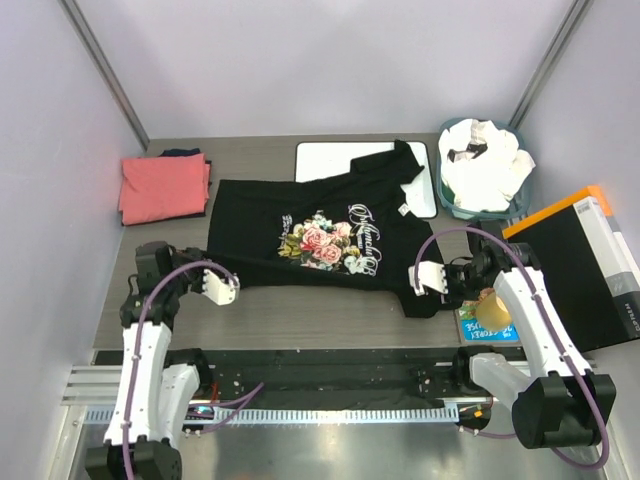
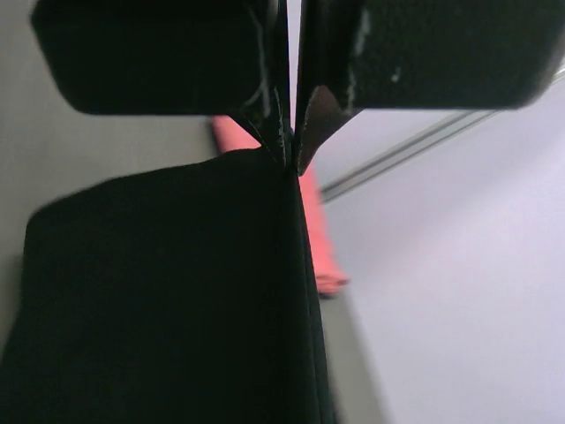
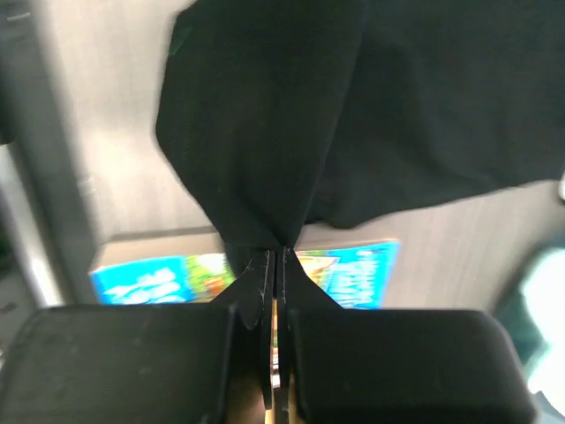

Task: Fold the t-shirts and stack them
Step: Flatten out the tshirt

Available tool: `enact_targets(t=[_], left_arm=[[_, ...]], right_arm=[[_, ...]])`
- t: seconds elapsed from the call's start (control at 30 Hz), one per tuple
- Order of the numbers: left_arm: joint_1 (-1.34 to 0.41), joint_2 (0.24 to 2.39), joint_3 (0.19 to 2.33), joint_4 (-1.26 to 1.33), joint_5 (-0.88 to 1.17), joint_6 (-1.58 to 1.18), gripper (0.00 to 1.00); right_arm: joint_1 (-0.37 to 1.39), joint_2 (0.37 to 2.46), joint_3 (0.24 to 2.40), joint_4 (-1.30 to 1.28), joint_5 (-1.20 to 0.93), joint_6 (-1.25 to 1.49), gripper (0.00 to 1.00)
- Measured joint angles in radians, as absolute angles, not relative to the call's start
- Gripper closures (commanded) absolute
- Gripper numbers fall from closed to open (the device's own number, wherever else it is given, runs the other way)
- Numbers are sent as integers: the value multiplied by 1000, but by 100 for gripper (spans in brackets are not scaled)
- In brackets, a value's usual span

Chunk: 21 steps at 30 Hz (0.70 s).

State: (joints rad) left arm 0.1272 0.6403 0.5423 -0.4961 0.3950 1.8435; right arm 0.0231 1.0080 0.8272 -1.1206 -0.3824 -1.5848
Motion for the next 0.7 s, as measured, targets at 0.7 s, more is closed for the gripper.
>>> enact_targets(t=[0.7], left_arm=[[138, 917, 999, -1304, 289, 1945, 100]], right_arm=[[23, 1026, 1037, -1327, -381, -1628, 99]])
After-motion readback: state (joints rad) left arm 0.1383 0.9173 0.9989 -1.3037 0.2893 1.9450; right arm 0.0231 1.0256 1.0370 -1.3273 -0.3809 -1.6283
